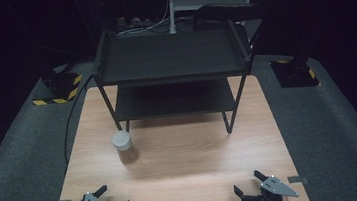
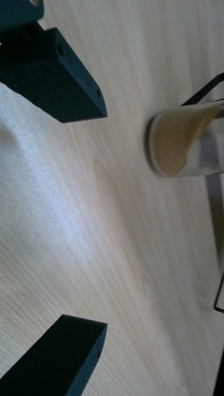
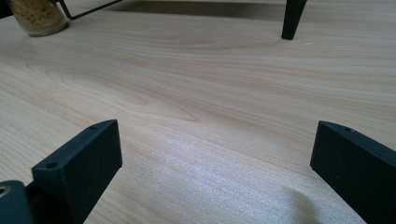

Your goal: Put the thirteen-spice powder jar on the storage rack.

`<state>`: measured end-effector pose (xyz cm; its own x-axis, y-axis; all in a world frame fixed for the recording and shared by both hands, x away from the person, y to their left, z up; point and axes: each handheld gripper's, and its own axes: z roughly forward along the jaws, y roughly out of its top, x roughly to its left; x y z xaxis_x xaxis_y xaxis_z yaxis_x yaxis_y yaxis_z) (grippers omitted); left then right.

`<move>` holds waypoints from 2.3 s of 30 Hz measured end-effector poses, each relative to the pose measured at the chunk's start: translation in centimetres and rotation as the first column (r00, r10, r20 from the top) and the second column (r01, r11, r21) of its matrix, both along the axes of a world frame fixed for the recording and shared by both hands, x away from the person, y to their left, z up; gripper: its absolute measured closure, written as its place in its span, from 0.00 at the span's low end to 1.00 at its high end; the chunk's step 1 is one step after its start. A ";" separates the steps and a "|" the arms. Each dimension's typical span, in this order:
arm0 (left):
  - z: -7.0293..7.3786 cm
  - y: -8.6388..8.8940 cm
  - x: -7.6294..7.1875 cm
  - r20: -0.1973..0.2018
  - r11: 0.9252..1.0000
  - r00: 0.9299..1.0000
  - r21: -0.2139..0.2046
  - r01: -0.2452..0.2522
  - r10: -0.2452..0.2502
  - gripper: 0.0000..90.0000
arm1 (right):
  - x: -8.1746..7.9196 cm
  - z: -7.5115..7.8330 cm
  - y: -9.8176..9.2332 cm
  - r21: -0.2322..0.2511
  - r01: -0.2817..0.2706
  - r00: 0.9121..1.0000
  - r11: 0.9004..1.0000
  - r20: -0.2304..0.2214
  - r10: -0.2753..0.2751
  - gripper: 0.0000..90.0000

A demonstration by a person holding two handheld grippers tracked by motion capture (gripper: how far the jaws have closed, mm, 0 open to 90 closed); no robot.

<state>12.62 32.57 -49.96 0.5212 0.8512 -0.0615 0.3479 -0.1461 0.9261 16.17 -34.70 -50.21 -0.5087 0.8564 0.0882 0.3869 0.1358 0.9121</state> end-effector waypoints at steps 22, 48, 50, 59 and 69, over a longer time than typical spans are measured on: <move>2.9 -0.3 -0.1 0.157 0.996 0.985 -0.066 -0.063 0.072 0.01 | 0.1 0.0 -0.2 0.007 -0.004 1.000 1.000 -0.002 0.004 0.01; 5.2 -4.0 7.4 0.106 0.985 0.980 -0.005 -0.171 0.170 0.05 | 0.0 0.0 -0.1 0.007 -0.001 1.000 1.000 -0.002 0.001 0.00; 5.2 -4.3 8.0 0.095 0.983 0.979 -0.008 -0.181 0.181 0.05 | 0.0 -0.1 -0.1 0.007 -0.002 1.000 1.000 0.000 0.002 0.00; 5.3 -5.8 10.2 0.068 0.976 0.974 -0.018 -0.217 0.218 0.11 | 0.0 -0.1 -0.2 0.010 -0.002 1.000 1.000 0.001 0.002 0.00; 5.3 -6.7 11.2 0.040 0.969 0.968 -0.034 -0.245 0.246 0.37 | 0.0 -0.1 -0.3 0.020 -0.001 1.000 1.000 0.002 0.001 0.00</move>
<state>23.86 25.88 -44.70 0.2989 0.9517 -0.0698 0.3291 -0.0341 0.9437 16.13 -35.00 -50.36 -0.5099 0.8539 0.1040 0.3850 0.1184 0.9153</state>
